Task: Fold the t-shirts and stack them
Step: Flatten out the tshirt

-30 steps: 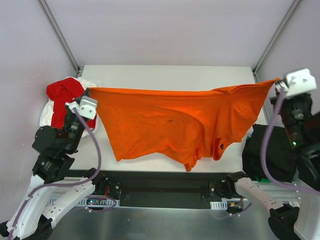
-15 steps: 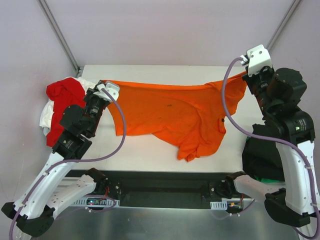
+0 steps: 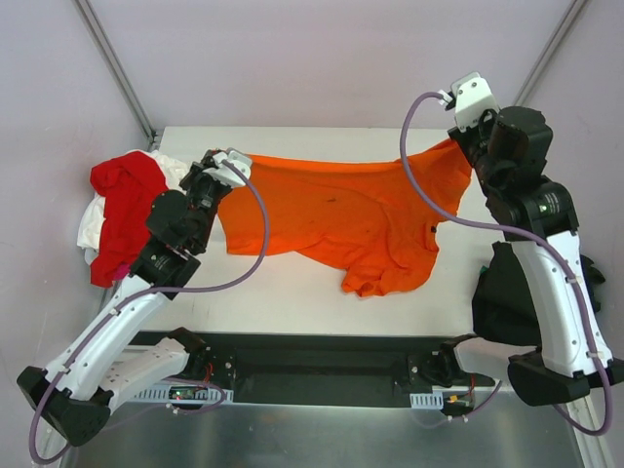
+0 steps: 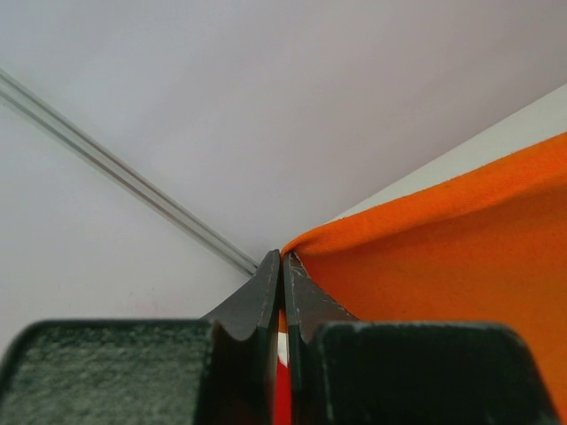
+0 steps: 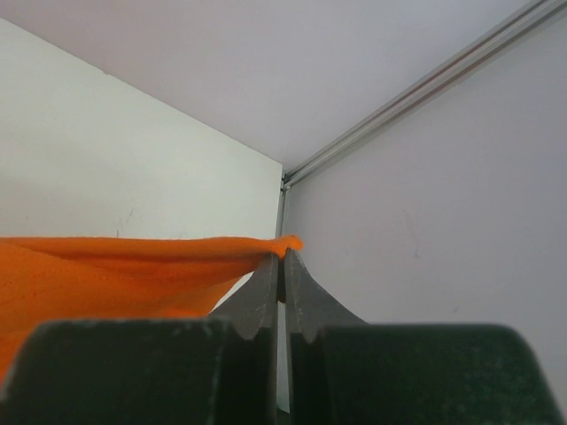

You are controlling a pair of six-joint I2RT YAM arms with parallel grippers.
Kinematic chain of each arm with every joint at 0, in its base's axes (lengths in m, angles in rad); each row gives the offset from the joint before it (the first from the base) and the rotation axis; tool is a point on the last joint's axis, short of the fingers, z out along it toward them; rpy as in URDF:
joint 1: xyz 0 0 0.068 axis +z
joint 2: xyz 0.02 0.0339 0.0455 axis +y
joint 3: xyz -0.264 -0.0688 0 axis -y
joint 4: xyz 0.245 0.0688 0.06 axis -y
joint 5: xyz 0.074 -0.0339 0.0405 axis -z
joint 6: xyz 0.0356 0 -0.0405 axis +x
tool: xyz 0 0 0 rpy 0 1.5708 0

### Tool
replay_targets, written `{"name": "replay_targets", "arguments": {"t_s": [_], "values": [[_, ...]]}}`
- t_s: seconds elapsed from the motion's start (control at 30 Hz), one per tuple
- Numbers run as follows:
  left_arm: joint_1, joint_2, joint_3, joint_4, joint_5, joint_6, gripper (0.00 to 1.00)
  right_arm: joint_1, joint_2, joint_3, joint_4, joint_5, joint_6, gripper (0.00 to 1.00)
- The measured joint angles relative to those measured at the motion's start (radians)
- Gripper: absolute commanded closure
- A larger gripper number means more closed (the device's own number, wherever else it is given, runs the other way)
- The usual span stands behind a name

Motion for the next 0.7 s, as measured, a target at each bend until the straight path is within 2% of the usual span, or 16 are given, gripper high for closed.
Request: {"name": "replay_targets", "arguments": {"t_s": [0.37,0.7], "values": [[0.029,0.127,0.010,0.122,-0.072,0.047,1.00,-0.001,0.165,0.067,0.038,0.047,-0.029,0.99],[0.048,0.227,0.042,0.163,-0.088,0.058,1.00,-0.001,0.249,0.109,0.059,0.067,-0.041,0.99]]}}
